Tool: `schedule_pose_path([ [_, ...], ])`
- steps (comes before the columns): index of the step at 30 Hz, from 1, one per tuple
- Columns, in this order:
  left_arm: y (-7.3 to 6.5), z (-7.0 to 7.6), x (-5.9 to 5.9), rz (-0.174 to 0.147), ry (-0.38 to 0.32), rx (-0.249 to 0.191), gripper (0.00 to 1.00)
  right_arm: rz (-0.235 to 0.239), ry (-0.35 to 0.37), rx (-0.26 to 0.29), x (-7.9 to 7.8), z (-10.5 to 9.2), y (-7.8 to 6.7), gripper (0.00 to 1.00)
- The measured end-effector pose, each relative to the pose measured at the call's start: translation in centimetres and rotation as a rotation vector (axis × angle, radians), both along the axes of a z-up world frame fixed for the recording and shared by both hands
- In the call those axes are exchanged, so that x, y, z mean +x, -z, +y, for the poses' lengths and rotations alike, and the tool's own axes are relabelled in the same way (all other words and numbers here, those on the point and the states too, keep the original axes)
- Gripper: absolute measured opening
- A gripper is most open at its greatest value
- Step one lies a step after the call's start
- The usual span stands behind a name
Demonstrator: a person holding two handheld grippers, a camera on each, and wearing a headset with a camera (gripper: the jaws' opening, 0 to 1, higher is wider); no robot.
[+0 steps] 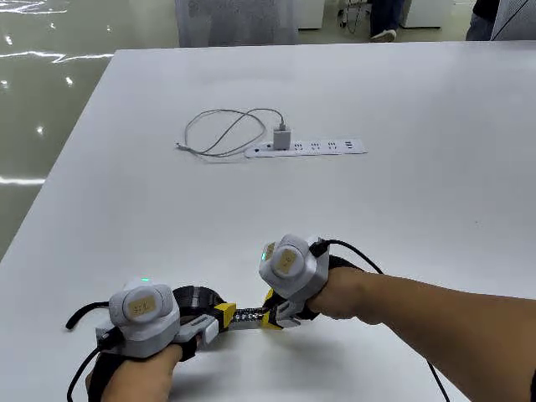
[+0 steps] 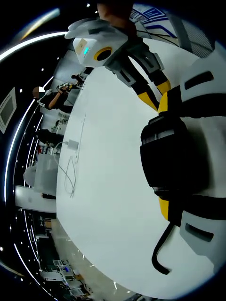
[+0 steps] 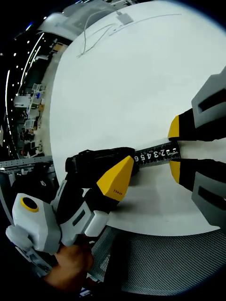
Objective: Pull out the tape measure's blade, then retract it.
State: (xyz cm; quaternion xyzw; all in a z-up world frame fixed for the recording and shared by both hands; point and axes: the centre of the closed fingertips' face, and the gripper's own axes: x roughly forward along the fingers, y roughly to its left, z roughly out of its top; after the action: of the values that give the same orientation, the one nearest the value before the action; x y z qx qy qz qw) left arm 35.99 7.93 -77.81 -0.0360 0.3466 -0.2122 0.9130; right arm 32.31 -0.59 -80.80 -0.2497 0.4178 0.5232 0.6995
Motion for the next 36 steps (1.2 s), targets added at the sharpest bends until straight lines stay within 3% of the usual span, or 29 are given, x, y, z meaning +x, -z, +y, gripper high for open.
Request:
schedule_pose_path([
  [11, 0.0, 0.0, 0.0, 0.001, 0.002, -0.002, 0.62, -0.032, -0.025, 0.008, 0.0, 0.8, -0.1, 0.09],
  [36, 0.0, 0.0, -0.1, 0.006, 0.003, 0.0, 0.62, -0.03, -0.028, 0.038, 0.3, 1.9, -0.3, 0.1],
])
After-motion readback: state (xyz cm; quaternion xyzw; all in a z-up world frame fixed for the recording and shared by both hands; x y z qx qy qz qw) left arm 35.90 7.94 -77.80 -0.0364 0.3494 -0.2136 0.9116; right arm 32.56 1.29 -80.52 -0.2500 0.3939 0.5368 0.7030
